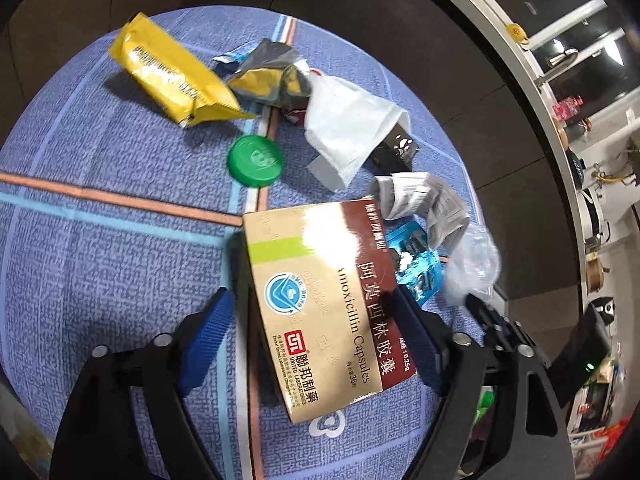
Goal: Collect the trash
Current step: 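Grasp the amoxicillin box with the left tool while the right tool grasps the plastic bag, then carry the box and plastic bag over the bin and release both, then move both tools back over the table toward the blister pack and papers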
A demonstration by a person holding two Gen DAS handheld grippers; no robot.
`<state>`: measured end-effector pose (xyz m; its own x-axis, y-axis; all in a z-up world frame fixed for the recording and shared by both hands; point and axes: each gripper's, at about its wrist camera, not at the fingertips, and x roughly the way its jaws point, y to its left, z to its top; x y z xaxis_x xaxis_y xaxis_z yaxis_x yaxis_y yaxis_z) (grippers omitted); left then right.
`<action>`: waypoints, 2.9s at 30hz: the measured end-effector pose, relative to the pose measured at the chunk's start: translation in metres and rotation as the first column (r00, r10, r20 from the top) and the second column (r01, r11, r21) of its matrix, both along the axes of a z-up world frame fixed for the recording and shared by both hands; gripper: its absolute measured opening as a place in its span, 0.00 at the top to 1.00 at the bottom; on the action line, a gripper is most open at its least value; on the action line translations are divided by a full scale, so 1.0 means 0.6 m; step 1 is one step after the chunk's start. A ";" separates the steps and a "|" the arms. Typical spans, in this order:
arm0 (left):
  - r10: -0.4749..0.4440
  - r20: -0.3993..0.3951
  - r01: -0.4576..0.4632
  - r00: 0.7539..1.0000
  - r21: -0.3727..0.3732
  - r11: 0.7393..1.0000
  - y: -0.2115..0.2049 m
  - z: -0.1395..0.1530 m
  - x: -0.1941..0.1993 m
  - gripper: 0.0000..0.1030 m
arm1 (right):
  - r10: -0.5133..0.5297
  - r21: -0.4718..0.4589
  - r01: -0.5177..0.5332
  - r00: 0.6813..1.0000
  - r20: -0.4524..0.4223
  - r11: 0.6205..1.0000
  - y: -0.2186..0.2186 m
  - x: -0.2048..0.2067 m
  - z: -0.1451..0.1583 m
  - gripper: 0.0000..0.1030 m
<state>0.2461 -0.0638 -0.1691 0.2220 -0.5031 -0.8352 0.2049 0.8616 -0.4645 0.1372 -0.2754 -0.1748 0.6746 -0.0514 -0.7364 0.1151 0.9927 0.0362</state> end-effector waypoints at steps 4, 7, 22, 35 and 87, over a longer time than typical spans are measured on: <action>0.023 0.019 -0.023 1.000 0.022 0.999 0.003 0.010 -0.011 0.08 | 0.007 0.016 -0.007 1.000 0.031 1.000 0.004 -0.019 0.020 0.95; 0.005 0.066 -0.009 0.998 0.064 0.998 -0.021 0.028 -0.013 0.08 | 0.015 0.025 -0.016 0.999 0.044 1.000 0.013 -0.030 0.029 0.95; -0.076 0.111 0.059 0.991 0.151 0.987 -0.056 0.039 -0.046 0.26 | -0.008 0.054 0.001 0.991 0.132 0.999 -0.002 -0.110 0.091 0.94; -0.382 0.270 0.386 0.884 0.042 0.922 -0.215 0.178 -0.182 0.27 | -0.131 0.040 0.125 0.970 0.203 0.991 -0.074 -0.247 0.146 0.94; -0.570 0.283 0.565 0.772 0.108 0.818 -0.505 0.042 -0.232 0.08 | -0.295 0.196 0.294 0.955 -0.023 0.936 -0.226 -0.323 -0.110 0.03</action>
